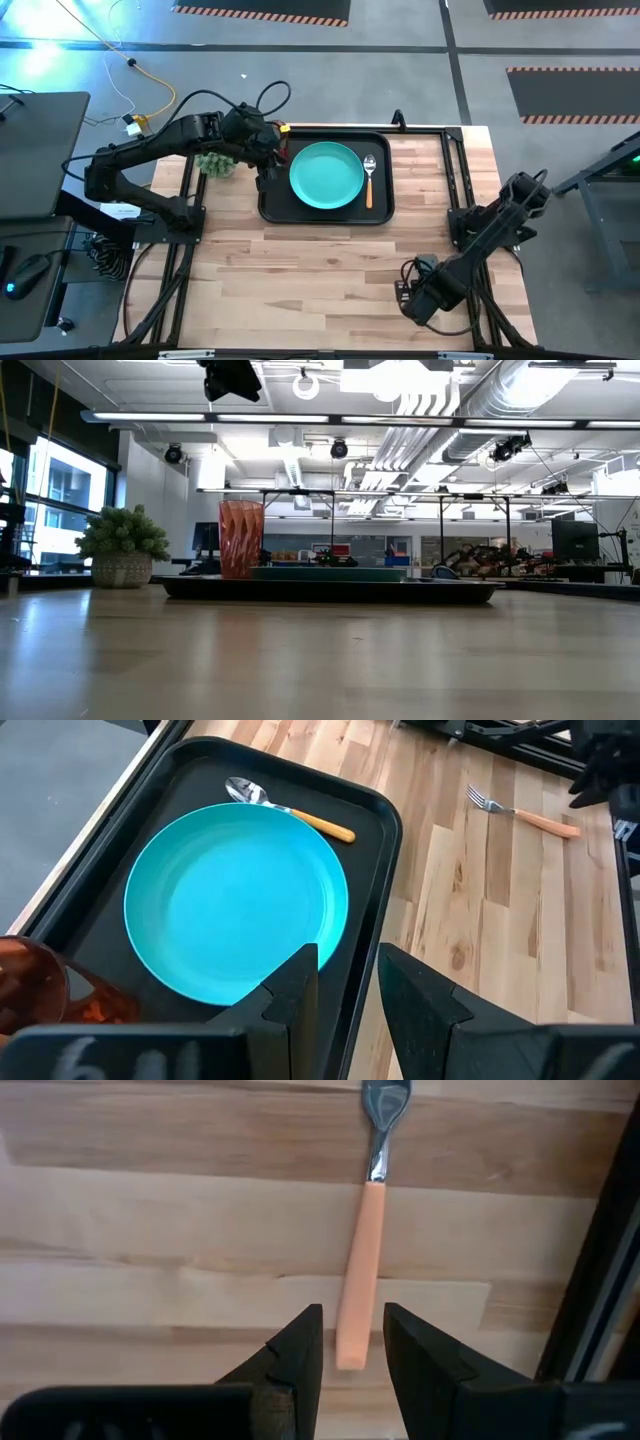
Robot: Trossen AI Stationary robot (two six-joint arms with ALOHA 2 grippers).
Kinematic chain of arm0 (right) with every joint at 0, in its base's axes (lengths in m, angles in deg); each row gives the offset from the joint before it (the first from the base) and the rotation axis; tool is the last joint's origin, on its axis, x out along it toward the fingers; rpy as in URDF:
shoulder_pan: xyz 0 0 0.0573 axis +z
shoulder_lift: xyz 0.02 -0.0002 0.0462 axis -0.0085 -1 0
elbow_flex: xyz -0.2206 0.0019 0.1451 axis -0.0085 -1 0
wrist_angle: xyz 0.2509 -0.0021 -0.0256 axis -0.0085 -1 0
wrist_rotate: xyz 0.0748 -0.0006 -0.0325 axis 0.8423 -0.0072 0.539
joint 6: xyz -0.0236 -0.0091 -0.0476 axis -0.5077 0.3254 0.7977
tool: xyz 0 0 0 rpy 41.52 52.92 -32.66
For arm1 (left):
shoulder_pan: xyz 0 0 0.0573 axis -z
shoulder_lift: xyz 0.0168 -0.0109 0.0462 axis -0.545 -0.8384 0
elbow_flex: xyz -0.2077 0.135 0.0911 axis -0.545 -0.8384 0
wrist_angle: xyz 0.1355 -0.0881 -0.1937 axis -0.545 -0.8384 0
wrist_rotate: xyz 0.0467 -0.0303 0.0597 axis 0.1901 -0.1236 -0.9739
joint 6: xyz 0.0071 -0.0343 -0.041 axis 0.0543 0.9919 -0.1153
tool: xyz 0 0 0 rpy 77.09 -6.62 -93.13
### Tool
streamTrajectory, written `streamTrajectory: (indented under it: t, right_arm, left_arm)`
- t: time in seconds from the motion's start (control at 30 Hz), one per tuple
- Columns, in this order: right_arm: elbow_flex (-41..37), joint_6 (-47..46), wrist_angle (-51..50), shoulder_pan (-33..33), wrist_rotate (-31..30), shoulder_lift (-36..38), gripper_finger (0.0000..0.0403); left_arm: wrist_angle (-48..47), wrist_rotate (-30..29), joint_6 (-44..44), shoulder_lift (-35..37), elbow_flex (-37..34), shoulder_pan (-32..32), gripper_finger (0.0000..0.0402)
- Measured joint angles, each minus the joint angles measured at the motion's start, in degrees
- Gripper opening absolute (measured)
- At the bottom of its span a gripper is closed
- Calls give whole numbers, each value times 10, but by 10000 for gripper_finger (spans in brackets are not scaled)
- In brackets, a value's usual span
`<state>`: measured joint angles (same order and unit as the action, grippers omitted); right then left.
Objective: Pick and place plate/cup/fork/spoon on tray
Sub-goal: Put the fork onto the black tray
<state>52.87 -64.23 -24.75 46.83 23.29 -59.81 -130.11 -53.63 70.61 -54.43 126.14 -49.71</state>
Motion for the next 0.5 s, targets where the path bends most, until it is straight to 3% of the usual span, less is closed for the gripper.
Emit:
streamTrajectory:
  t: [0.5]
  right_arm:
    - [-17, 22, 14, 0, -1, -49, 100]
  left_arm:
    - [0, 0, -10, 0, 0, 0, 99]
